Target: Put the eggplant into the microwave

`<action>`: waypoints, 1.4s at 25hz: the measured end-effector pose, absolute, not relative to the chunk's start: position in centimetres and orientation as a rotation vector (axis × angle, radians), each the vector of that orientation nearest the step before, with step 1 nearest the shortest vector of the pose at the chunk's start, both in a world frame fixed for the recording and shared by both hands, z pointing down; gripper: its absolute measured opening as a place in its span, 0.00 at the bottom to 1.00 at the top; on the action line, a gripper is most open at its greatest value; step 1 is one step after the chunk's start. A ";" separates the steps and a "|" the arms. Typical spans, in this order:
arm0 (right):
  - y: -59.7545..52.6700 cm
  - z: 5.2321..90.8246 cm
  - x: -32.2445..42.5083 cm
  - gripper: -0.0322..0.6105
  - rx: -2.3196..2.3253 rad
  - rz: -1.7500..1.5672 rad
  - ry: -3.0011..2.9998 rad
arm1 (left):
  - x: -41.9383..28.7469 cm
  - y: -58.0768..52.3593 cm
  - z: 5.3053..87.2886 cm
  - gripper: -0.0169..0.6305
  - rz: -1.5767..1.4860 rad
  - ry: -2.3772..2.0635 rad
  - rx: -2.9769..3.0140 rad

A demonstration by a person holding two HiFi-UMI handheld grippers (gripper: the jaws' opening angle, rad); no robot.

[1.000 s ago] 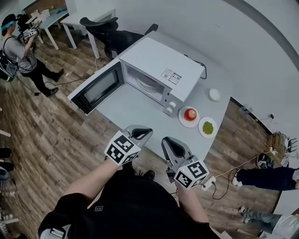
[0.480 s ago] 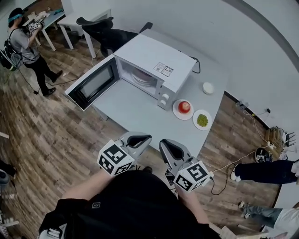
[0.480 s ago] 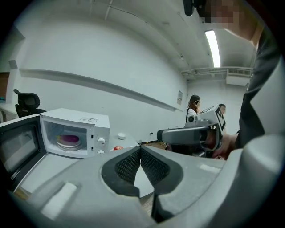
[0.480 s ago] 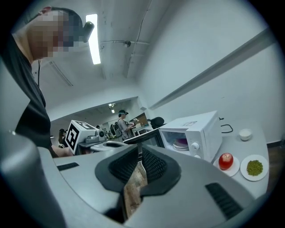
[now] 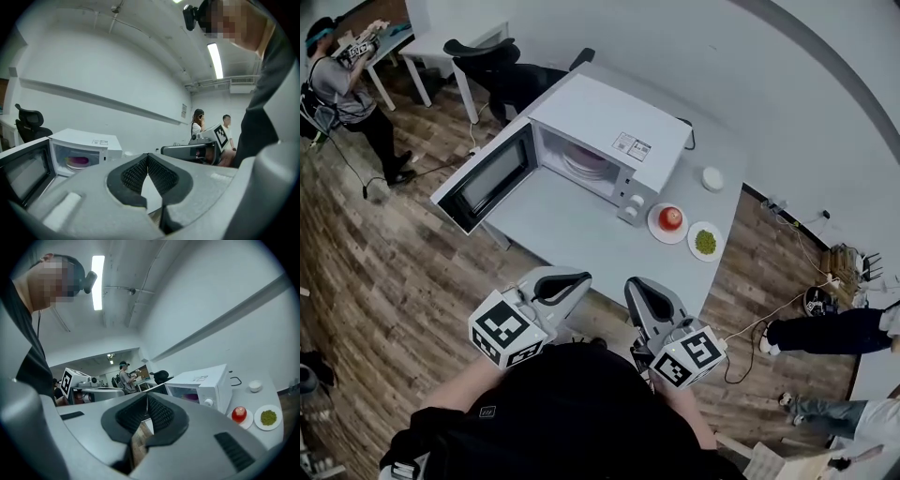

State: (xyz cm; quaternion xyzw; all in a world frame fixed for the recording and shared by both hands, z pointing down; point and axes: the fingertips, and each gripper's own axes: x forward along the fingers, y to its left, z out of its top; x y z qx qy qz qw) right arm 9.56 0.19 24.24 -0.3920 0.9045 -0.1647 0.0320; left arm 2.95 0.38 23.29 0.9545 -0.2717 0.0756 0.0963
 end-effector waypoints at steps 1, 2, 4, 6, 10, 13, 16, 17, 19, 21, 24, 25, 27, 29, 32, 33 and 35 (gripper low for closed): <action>0.2 24.0 9.4 0.08 -1.219 -0.485 2.787 | 2.5 0.3 22.9 0.04 0.221 -0.805 2.838; 0.1 23.9 9.3 0.08 -1.230 -0.467 2.790 | 2.2 0.2 22.7 0.04 0.223 -0.809 2.841; -0.1 23.9 9.3 0.08 -1.242 -0.455 2.793 | 1.4 -0.2 22.8 0.04 0.215 -0.817 2.821; -0.1 24.0 9.4 0.07 -1.249 -0.452 2.787 | 0.6 -0.7 23.0 0.04 0.201 -0.837 2.800; -0.3 24.1 9.6 0.07 -1.275 -0.406 2.817 | -0.4 -1.7 23.4 0.04 0.204 -0.880 2.791; -0.7 24.4 9.9 0.07 -1.303 -0.378 2.832 | -0.3 -2.1 23.4 0.04 0.188 -0.882 2.789; -1.2 24.5 10.3 0.07 -1.327 -0.362 2.831 | -0.2 -2.4 23.5 0.04 0.183 -0.887 2.783; -1.3 24.5 10.3 0.07 -1.331 -0.357 2.833 | -0.2 -2.4 23.5 0.04 0.186 -0.889 2.782; -1.4 24.4 10.3 0.07 -1.328 -0.352 2.838 | -0.3 -2.4 23.6 0.04 0.194 -0.890 2.779; -1.6 24.3 10.2 0.07 -1.317 -0.354 2.840 | -0.4 -2.4 23.7 0.04 0.198 -0.892 2.774; -1.8 24.4 9.9 0.07 -1.302 -0.366 2.840 | -0.7 -2.4 23.9 0.04 0.198 -0.896 2.762; -1.9 24.5 9.8 0.07 -1.298 -0.370 2.839 | -0.7 -2.5 24.0 0.04 0.200 -0.899 2.760; -2.0 24.7 9.7 0.07 -1.291 -0.376 2.838 | -0.9 -2.5 24.1 0.04 0.205 -0.906 2.756; -1.9 24.7 9.5 0.07 -1.286 -0.380 2.841 | -1.2 -2.6 24.2 0.04 0.211 -0.914 2.754; -1.6 24.6 9.3 0.07 -1.284 -0.383 2.846 | -1.7 -2.6 24.1 0.04 0.213 -0.923 2.749; -1.6 24.5 9.3 0.07 -1.284 -0.382 2.848 | -1.8 -2.6 24.0 0.04 0.213 -0.925 2.750; -1.5 24.4 9.2 0.07 -1.286 -0.377 2.851 | -1.8 -2.6 24.0 0.04 0.213 -0.925 2.750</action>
